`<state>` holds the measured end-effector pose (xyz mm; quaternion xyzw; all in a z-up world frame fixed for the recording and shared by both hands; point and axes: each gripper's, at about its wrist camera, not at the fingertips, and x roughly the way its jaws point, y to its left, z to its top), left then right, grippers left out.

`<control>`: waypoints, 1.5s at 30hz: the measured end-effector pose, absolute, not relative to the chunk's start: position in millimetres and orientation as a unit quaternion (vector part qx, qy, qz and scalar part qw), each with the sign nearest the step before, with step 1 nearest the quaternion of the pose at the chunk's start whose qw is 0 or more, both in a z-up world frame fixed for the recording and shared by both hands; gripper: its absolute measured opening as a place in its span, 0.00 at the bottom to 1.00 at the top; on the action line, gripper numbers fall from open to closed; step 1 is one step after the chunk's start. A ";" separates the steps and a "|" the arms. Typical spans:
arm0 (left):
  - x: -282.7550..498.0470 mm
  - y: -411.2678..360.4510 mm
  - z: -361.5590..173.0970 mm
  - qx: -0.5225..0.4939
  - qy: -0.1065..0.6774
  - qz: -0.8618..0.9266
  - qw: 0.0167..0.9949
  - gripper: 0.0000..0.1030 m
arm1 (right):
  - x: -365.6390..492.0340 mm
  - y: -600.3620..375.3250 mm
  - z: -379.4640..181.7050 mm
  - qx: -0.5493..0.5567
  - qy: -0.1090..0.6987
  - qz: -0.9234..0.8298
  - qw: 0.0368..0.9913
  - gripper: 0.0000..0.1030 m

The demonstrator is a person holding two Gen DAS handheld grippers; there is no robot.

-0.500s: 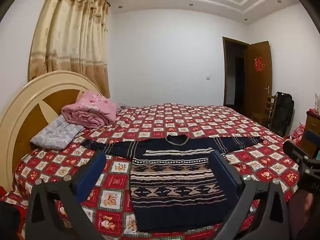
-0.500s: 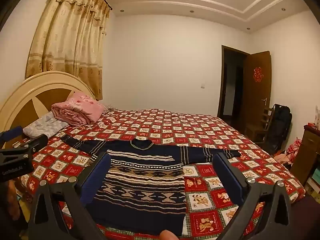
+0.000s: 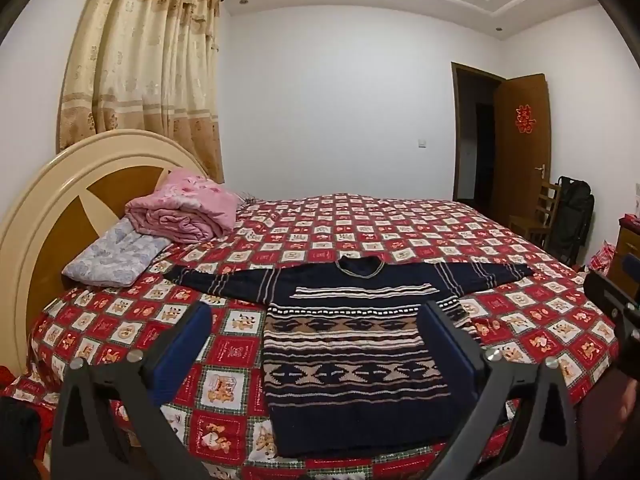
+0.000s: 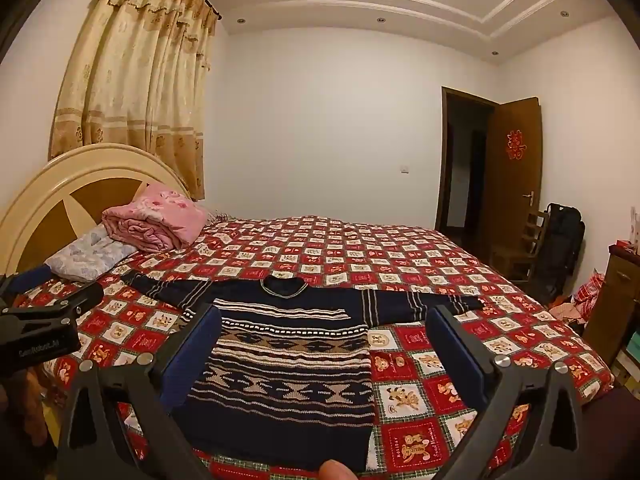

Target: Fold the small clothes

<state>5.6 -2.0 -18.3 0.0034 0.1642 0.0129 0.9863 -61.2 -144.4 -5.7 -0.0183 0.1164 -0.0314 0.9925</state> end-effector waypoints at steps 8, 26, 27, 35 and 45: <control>7.2 4.1 -13.6 0.002 0.164 0.012 0.986 1.00 | -58.4 -145.7 -9.0 -0.019 0.119 -0.036 0.992 0.99; 8.5 1.3 -9.0 0.000 0.164 0.018 0.986 1.00 | -52.6 -143.8 -16.9 -0.024 0.135 -0.037 0.990 0.99; 8.4 1.5 -8.9 -0.001 0.164 0.017 0.986 1.00 | -52.8 -143.8 -17.3 -0.024 0.135 -0.037 0.990 0.99; 9.2 2.1 -9.8 -0.002 0.163 0.019 0.986 1.00 | -51.1 -141.2 -17.6 -0.026 0.138 -0.036 0.990 0.99; 8.6 8.0 -12.5 -0.006 0.161 0.020 0.987 1.00 | -49.0 -137.8 -19.7 -0.027 0.142 -0.034 0.989 0.99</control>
